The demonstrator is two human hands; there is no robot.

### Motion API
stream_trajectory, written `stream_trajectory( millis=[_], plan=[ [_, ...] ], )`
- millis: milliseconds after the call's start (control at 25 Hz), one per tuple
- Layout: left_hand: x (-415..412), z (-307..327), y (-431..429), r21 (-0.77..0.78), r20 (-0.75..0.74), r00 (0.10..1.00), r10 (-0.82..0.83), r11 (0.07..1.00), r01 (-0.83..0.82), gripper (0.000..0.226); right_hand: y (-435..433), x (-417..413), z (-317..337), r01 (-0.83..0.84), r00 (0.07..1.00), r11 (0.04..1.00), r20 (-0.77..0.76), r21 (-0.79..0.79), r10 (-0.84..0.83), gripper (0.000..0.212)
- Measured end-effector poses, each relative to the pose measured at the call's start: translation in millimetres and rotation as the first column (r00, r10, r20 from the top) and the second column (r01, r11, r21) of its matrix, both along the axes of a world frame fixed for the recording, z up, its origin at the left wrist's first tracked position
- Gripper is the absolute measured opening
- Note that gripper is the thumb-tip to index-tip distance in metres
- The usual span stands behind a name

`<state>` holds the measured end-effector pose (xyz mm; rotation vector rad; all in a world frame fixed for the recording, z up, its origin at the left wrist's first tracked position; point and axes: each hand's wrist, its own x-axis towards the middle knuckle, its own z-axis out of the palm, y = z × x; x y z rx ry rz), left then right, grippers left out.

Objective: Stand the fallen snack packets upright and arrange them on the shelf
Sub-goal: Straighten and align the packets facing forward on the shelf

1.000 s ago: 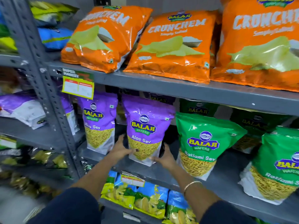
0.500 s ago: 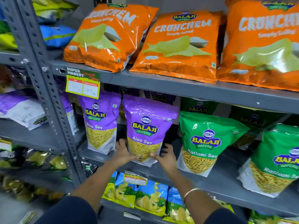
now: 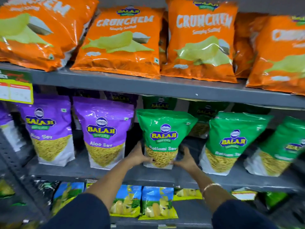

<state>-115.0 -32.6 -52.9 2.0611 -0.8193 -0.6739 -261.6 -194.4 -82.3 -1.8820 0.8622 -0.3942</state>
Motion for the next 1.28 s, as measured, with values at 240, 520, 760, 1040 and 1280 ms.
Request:
stream_trajectory(
  millis=[240, 520, 760, 1040, 1280],
  plan=[
    [-11.5, -15.9, -13.6, -0.112, -0.122, 0.989, 0.085, 0.989, -0.099, 0.086, 8.7, -1.2, -3.6, -0.051, 0.998, 0.999, 0.021, 0.005, 0.051, 0.073],
    [-43.7, 4.8, -23.1, 0.841, -0.144, 0.976, -0.165, 0.499, 0.209, 0.057, -27.1, -61.1, 6.1, -0.053, 0.937, 0.998, -0.347, -0.02, 0.042, 0.021],
    [-121.1, 8.3, -122.4, 0.33, 0.057, 0.971, -0.234, 0.922, 0.203, 0.085, -141.9, -171.0, 22.4, -0.12, 0.701, 0.982, -0.713, -0.147, -0.021, 0.034],
    [-166.3, -6.8, -181.1, -0.221, -0.222, 0.974, 0.035, 0.972, -0.086, 0.095, -153.2, -157.3, 21.1, -0.189, 0.982, 0.97, 0.051, 0.154, 0.183, 0.098],
    [-166.3, 0.3, -172.8, -0.275, -0.294, 0.956, 0.016, 0.956, -0.1, 0.119, -144.5, -132.8, 121.0, 0.414, 0.871, 0.817, 0.436, -0.402, -0.227, 0.071]
  ],
)
